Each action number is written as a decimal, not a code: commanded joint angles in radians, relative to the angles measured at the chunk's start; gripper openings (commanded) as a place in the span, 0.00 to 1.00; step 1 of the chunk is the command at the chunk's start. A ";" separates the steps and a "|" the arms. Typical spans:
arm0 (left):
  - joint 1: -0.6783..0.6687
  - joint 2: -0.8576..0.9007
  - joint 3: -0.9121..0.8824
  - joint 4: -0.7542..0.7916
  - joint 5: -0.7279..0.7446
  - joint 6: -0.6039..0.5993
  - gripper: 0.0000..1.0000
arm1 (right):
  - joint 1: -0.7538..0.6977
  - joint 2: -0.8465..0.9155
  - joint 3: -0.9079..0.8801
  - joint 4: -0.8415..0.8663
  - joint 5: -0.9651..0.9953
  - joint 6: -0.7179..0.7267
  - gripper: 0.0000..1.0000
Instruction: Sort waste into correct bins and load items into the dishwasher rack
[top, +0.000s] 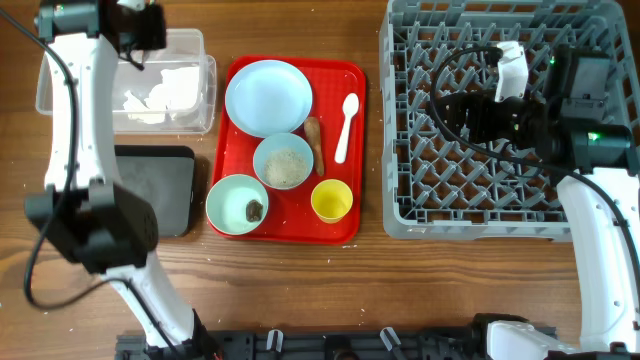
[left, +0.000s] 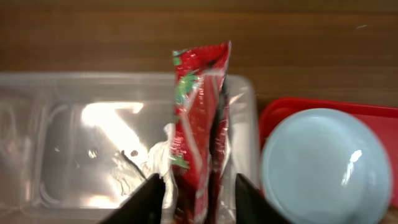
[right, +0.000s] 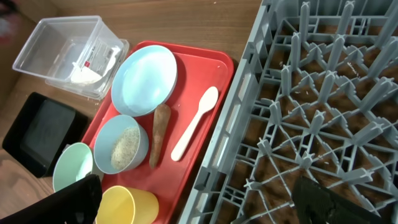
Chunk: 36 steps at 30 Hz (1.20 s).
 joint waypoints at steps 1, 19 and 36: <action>0.021 0.113 -0.019 0.011 0.017 -0.001 0.74 | 0.004 0.008 0.002 0.007 -0.016 0.015 1.00; -0.388 -0.249 -0.253 -0.532 -0.002 -0.474 0.98 | 0.004 0.008 0.002 0.009 0.061 0.092 1.00; -0.519 -0.251 -0.774 -0.196 0.043 -0.436 0.71 | 0.004 0.008 0.002 -0.021 0.071 0.093 1.00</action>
